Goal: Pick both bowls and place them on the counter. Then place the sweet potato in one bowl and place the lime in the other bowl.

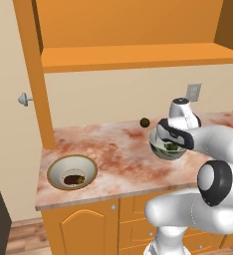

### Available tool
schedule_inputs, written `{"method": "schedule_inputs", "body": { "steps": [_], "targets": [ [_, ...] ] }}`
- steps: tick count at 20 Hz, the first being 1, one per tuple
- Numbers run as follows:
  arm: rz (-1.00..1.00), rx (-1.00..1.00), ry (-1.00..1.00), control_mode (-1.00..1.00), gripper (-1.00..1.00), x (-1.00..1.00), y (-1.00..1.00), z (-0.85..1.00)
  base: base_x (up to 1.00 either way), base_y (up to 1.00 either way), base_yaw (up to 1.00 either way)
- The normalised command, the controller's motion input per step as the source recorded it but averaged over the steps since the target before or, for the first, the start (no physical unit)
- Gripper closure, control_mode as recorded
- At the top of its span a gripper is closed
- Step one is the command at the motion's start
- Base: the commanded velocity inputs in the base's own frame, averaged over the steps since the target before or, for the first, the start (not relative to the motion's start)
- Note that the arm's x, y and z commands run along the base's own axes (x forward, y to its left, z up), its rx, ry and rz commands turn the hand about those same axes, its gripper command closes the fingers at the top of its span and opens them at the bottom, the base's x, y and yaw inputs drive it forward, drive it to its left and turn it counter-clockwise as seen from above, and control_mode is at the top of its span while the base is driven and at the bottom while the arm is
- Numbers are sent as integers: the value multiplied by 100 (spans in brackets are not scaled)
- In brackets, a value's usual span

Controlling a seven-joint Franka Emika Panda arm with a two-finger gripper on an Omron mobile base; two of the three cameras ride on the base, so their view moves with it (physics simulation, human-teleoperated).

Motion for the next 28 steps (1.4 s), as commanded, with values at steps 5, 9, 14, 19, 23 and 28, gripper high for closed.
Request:
{"method": "schedule_inputs", "body": {
  "steps": [5,9,14,19,23,28],
  "targets": [
    [-1,0,0,-100,-100,0,7,33,0,0,0],
    [0,0,-2,-100,-100,-18,1,44,0,0,0],
    [0,0,-4,-100,-100,-56,5,41,0,0,0],
    [0,0,-4,-100,-100,-80,24,32,0,0,0],
    [0,0,-1,-100,-100,-92,42,31,0,0,0],
    [0,0,0,-100,-100,-95,52,31,0,0,0]
  ]
}}
